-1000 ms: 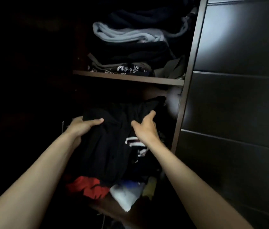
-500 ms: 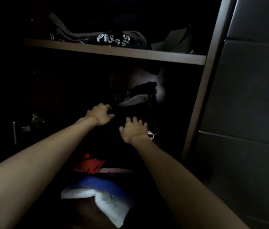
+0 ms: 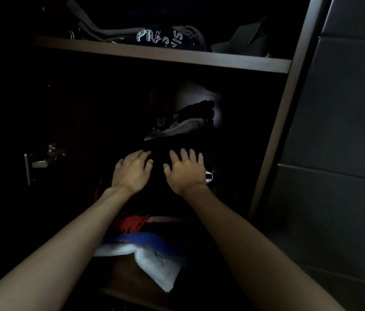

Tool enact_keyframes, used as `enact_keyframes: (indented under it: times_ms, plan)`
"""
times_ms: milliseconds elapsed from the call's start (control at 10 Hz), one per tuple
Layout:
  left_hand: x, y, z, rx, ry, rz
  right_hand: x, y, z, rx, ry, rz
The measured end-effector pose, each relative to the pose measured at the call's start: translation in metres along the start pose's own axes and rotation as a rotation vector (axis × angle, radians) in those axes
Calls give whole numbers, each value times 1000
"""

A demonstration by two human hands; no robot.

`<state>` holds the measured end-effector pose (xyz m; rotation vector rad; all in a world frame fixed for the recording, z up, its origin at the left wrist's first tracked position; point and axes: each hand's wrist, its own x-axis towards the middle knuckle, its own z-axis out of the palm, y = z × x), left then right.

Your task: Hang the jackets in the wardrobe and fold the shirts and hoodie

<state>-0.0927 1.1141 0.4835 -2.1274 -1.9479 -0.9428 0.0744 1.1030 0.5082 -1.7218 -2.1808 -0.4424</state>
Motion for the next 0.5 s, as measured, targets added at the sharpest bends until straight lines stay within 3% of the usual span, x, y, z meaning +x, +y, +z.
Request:
enact_keyframes:
  times_ms: [100, 200, 300, 400, 500]
  plan:
    - [-3, 7, 10, 131, -387, -32, -8, 10, 16, -26, -288, 55]
    - [7, 21, -13, 199, -489, -25, 3, 7, -3, -120, -394, 109]
    - [-15, 25, -41, 158, -341, 15, -3, -3, -28, -113, -276, 31]
    - [-48, 22, -61, 107, -207, 14, -32, -6, -49, -24, -56, -90]
    - [-72, 18, -81, 31, -98, -51, -62, -9, -63, 117, -20, -182]
